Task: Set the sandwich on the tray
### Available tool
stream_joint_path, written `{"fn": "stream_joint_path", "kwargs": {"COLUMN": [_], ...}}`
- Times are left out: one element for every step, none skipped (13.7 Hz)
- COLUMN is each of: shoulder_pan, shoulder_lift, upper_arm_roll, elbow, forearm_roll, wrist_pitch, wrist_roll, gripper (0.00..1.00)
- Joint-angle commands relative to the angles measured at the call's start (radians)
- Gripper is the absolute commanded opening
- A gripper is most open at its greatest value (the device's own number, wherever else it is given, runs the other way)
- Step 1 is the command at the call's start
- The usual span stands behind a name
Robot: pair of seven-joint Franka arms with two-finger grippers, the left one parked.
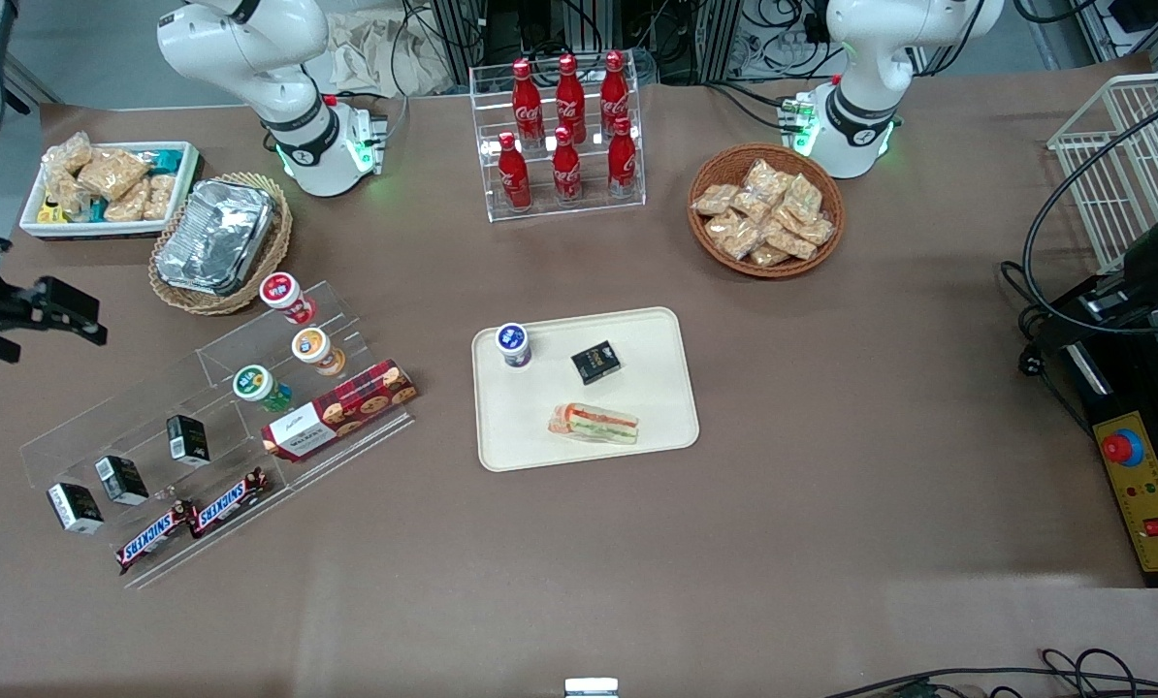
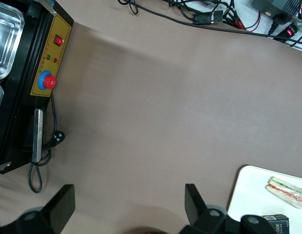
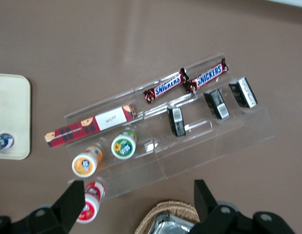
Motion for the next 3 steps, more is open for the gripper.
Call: {"fn": "stream_joint_path", "kwargs": {"shoulder_pan": [-0.004,-0.002,-0.004], "shoulder_lift": [-0.057,-0.067,-0.072], "upper_arm_roll": [0.0,-0.018,-0.034], "elbow": [-0.021,-0.021,-0.022], "forearm_roll": [0.012,0.006,0.005], "wrist_pitch": [-0.079,-0.104,-0.112], "wrist_roll": [0.019,0.018,0.008], "gripper": [0.99,0.99,0.99]}}
